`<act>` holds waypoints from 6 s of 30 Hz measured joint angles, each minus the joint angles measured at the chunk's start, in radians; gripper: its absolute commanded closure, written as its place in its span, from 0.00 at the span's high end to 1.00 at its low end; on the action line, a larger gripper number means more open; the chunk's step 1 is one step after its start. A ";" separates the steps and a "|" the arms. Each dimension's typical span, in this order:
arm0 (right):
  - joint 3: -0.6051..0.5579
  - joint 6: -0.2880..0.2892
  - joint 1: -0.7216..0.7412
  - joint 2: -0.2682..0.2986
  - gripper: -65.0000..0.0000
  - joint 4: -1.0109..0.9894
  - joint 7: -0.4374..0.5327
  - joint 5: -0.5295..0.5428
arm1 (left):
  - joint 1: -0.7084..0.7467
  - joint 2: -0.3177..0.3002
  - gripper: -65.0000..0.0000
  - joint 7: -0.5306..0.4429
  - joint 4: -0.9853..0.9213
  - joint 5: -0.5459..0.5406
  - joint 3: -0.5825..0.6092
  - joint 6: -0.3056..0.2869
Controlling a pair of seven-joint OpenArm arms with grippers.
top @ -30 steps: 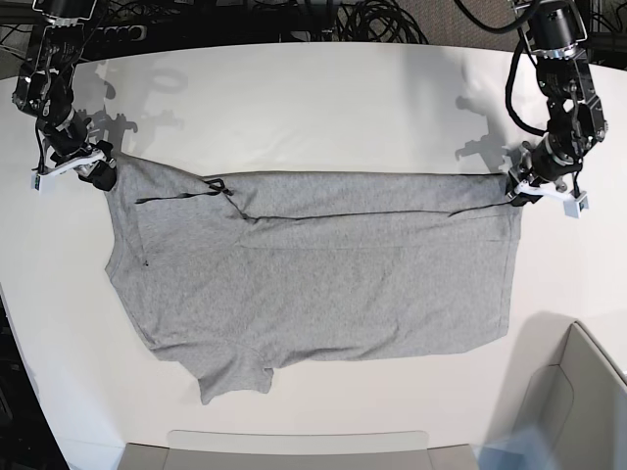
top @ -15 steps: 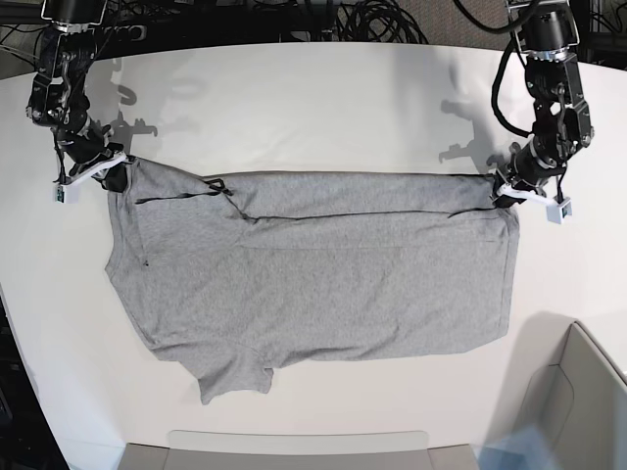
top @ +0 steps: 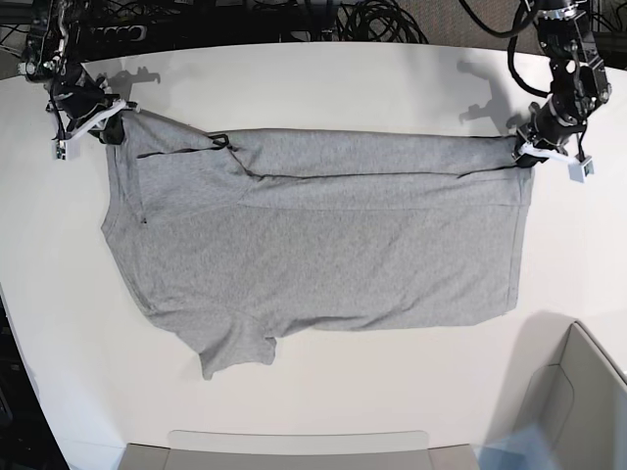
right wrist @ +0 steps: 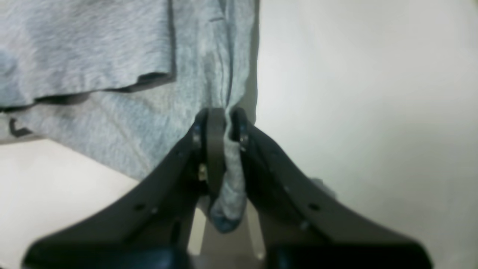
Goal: Fold the T-shirt properly
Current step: 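Drag the shirt toward the robot base with both grippers, then reach the right gripper to the sleeve and hem, grasp it, then grasp the opposite end of the hem edge with the left gripper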
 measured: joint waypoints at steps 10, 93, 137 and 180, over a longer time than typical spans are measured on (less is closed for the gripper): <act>-0.005 0.000 -0.117 -0.029 0.00 0.059 0.011 0.010 | 0.196 -0.023 0.00 -0.034 0.011 -0.024 -0.113 -0.015; -0.243 -0.010 0.463 -0.246 0.36 -0.156 -0.088 -0.519 | -0.030 0.010 0.22 0.235 0.285 0.037 -0.259 0.022; -0.626 0.004 0.905 -0.179 0.36 -0.781 0.219 -0.290 | -0.275 -0.071 0.28 0.127 0.023 0.035 -0.026 0.027; -0.628 0.019 0.907 -0.154 0.36 -0.786 0.221 -0.287 | -0.703 -0.211 0.31 -0.106 -0.677 0.083 0.504 -0.083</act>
